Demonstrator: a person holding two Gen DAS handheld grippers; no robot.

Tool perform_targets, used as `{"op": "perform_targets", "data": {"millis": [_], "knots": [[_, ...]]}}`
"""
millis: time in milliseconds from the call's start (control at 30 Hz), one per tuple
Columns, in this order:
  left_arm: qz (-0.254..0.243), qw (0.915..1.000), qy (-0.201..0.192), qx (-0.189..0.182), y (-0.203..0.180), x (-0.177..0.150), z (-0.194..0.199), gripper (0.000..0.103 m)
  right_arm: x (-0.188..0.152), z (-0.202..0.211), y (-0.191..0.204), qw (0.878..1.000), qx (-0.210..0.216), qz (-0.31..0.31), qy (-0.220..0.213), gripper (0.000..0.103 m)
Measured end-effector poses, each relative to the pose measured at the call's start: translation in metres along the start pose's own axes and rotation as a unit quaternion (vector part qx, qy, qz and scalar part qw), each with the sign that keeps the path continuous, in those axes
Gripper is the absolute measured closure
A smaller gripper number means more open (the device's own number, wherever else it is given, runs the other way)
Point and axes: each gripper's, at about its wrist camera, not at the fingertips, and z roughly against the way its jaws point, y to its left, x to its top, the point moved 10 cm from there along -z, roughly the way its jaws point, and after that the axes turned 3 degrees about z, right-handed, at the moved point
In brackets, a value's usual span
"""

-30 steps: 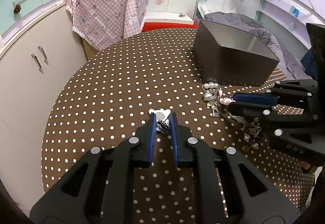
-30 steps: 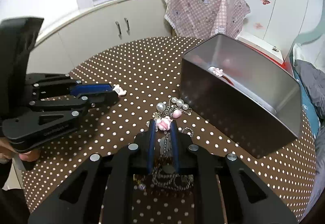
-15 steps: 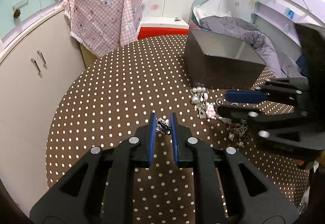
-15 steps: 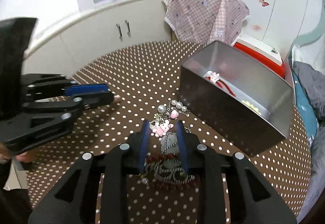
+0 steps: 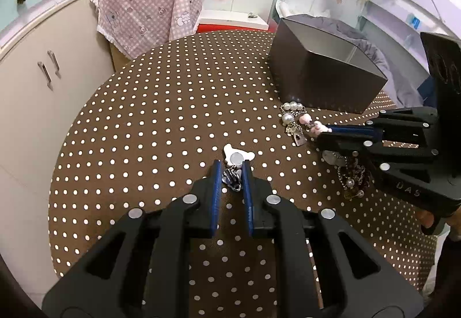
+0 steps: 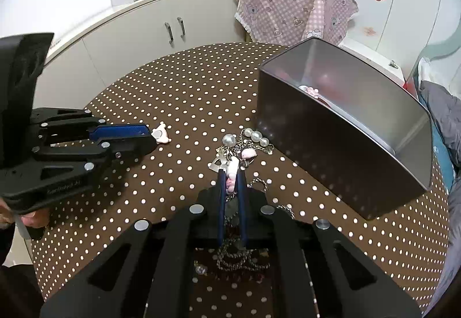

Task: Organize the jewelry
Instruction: 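Carry both charms into the gray box and open both grippers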

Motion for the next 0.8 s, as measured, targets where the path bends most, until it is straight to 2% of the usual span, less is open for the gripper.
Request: {"op": "perform_targets", "data": {"millis": [167, 467, 600, 800], "knots": [[-0.004, 1.0000, -0.008, -0.005, -0.004, 0.002, 0.005, 0.089, 0.004, 0.017, -0.002, 1.000, 0.012, -0.017, -0.022, 0.097], [-0.020, 0.9987, -0.042, -0.020, -0.019, 0.022, 0.035, 0.089, 0.026, 0.084, -0.017, 0.995, 0.011, -0.038, -0.094, 0.097], [-0.037, 0.9963, -0.073, -0.027, -0.031, 0.047, 0.060, 0.089, 0.036, 0.111, -0.031, 0.992, -0.006, -0.043, -0.120, 0.097], [-0.069, 0.9882, -0.128, -0.046, -0.064, 0.104, 0.095, 0.089, 0.060, 0.150, -0.063, 0.985, -0.038, -0.062, -0.159, 0.097]]}}
